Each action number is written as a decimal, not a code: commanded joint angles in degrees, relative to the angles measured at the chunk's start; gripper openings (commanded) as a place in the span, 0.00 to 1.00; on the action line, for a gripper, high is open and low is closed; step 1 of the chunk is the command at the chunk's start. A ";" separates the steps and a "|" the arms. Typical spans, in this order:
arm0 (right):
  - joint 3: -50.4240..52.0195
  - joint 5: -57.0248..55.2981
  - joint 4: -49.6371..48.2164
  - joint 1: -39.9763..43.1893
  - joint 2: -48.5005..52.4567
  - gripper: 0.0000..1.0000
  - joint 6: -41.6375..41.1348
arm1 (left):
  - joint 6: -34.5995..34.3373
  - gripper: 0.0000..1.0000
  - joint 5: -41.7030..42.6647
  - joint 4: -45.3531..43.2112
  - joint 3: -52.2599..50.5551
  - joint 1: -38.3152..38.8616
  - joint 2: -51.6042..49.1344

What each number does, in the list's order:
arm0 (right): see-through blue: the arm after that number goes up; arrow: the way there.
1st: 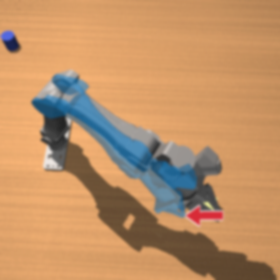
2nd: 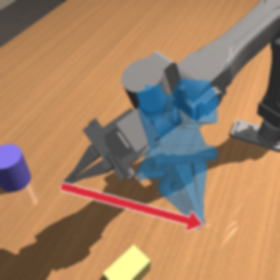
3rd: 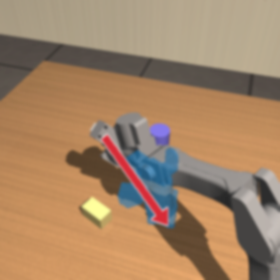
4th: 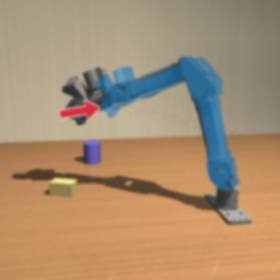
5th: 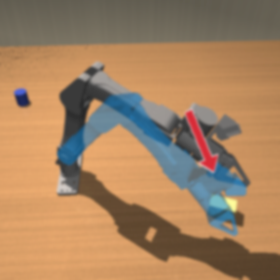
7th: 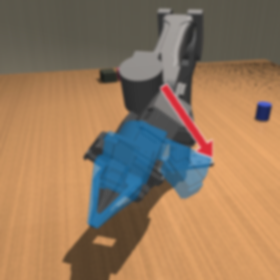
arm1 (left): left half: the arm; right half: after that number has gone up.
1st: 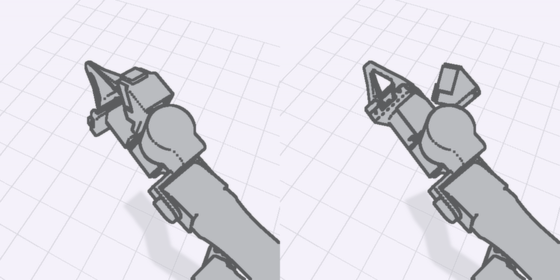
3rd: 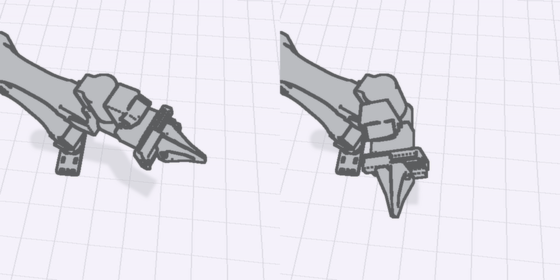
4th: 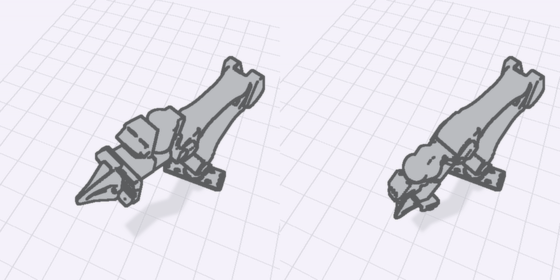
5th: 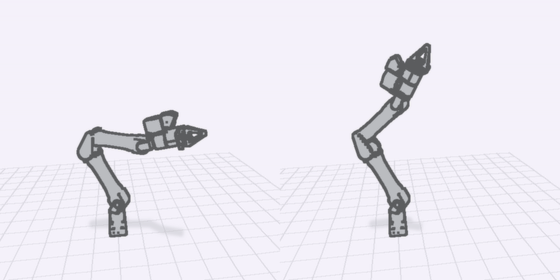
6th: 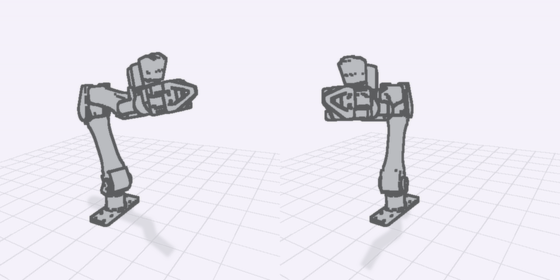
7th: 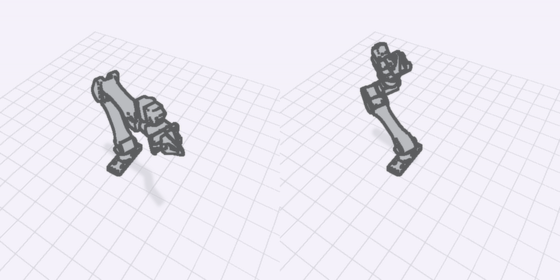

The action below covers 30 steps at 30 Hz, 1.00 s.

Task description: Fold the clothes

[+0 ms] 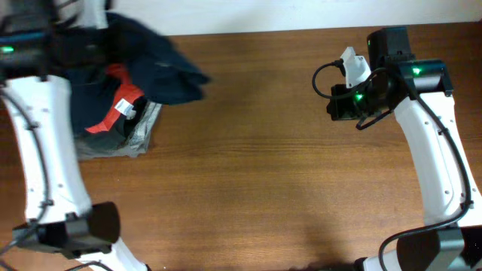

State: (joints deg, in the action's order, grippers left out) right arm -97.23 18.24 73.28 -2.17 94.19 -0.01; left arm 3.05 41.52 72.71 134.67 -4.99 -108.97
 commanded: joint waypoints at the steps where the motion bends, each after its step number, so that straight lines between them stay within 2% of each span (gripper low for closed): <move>1: -0.11 -1.18 0.00 0.02 -0.04 0.04 -0.24 | 2.93 0.01 0.44 -0.68 4.61 8.50 7.23; 3: -0.11 -2.01 0.00 0.02 -0.04 0.04 -0.70 | 3.23 0.01 -3.67 -0.70 5.90 13.49 9.01; 6: -0.11 -7.34 0.09 0.02 -0.04 0.04 -5.90 | 3.30 0.01 -9.68 -0.70 7.26 20.41 11.47; 12: -0.22 -14.78 -0.76 2.01 -0.85 0.04 -13.00 | 3.28 0.00 -14.88 -0.24 7.52 29.79 14.73; 18: -0.72 -14.47 -1.31 8.68 -2.56 0.04 -13.00 | 3.23 0.01 -13.88 0.35 7.48 30.84 13.03; 21: -1.09 -12.00 -1.18 13.35 -3.61 0.04 -12.94 | 3.02 0.00 -7.76 0.33 7.43 31.71 10.25; 24: -1.09 -8.07 -1.05 17.20 -4.35 0.04 -12.28 | 3.04 0.00 -4.61 0.81 7.43 35.95 6.25; 30: -1.09 -7.34 0.26 20.92 -4.55 0.04 -10.25 | 4.66 0.01 -8.52 1.44 7.43 48.39 -0.90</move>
State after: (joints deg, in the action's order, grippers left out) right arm -97.25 9.23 73.17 17.63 91.02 -11.62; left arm 5.10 32.25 74.52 141.43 37.87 -108.14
